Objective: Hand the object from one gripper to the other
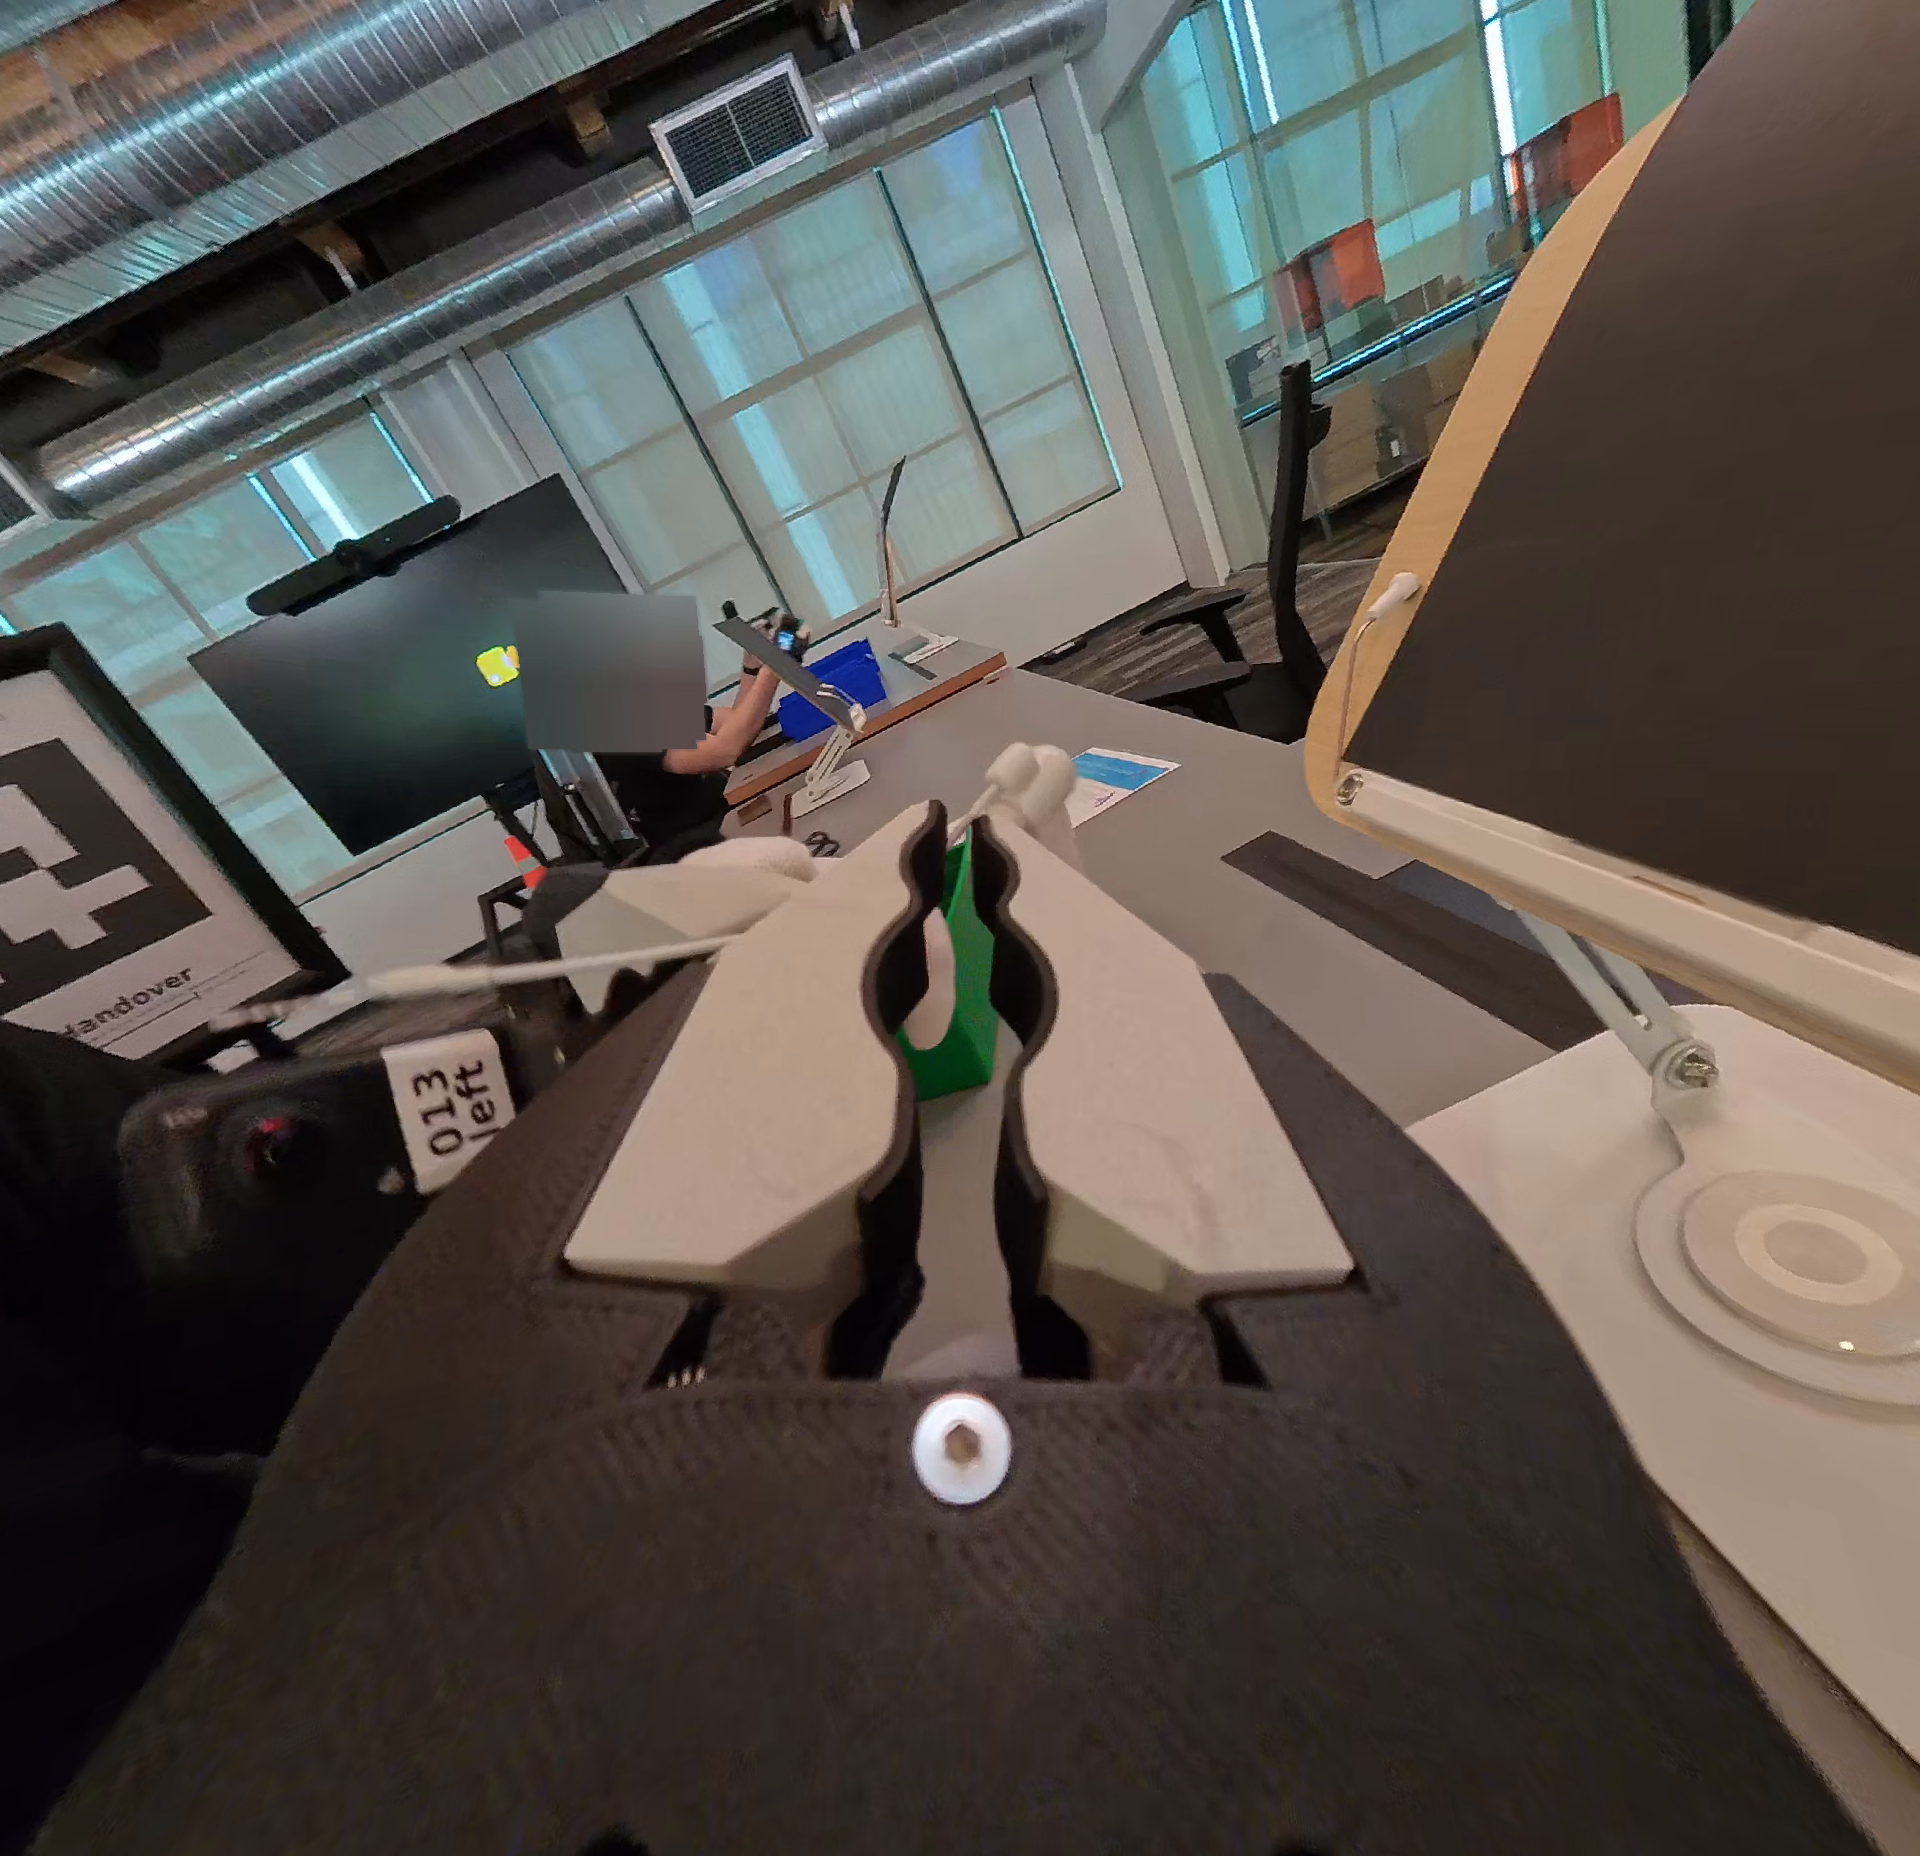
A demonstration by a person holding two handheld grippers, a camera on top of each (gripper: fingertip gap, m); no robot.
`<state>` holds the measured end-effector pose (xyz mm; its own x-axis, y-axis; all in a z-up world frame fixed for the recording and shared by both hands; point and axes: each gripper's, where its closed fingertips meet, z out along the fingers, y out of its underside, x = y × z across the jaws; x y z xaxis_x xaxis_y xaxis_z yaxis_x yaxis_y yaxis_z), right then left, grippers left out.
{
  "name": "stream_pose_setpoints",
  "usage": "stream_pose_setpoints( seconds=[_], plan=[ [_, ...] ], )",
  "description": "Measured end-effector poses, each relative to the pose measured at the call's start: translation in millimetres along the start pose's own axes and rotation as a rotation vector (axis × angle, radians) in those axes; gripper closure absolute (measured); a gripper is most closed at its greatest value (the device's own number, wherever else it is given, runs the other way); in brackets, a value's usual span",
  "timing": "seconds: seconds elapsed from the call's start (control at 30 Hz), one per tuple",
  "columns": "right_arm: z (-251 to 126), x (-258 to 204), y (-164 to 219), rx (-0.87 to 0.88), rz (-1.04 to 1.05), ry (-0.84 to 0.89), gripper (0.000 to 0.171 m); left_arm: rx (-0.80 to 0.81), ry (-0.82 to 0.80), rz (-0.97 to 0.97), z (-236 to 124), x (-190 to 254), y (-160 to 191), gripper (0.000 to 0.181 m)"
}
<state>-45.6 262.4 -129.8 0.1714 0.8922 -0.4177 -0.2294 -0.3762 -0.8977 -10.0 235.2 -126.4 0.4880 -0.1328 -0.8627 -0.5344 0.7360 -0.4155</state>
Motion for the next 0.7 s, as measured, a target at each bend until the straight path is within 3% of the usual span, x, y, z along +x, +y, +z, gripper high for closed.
stream_pose_setpoints(
  seconds=[0.07, 0.23, 0.3, 0.53, 0.63, 0.7],
  plan=[
    [-3, 5, -3, 0.009, -0.008, 0.023, 0.152, 0.002, 0.048, -0.132, -1, -5, 0, 0.181],
    [-17, -2, -10, -0.008, -0.084, -0.025, 0.146, 0.004, 0.149, -0.499, -4, -26, 3, 0.181],
    [-21, -5, -12, -0.025, -0.207, 0.0, 0.147, -0.018, 0.218, -0.649, -4, -28, 8, 0.181],
    [-24, -44, -22, -0.049, -0.756, 0.073, 0.15, -0.056, 0.476, -1.027, -7, -10, 14, 0.181],
    [-24, -51, -17, -0.106, -1.173, 0.201, 0.157, -0.045, 0.597, -1.193, -10, -2, 8, 0.181],
    [-24, -40, -3, -0.279, -1.483, 0.318, 0.153, -0.026, 0.746, -1.306, -19, 6, -1, 0.181]
  ],
)
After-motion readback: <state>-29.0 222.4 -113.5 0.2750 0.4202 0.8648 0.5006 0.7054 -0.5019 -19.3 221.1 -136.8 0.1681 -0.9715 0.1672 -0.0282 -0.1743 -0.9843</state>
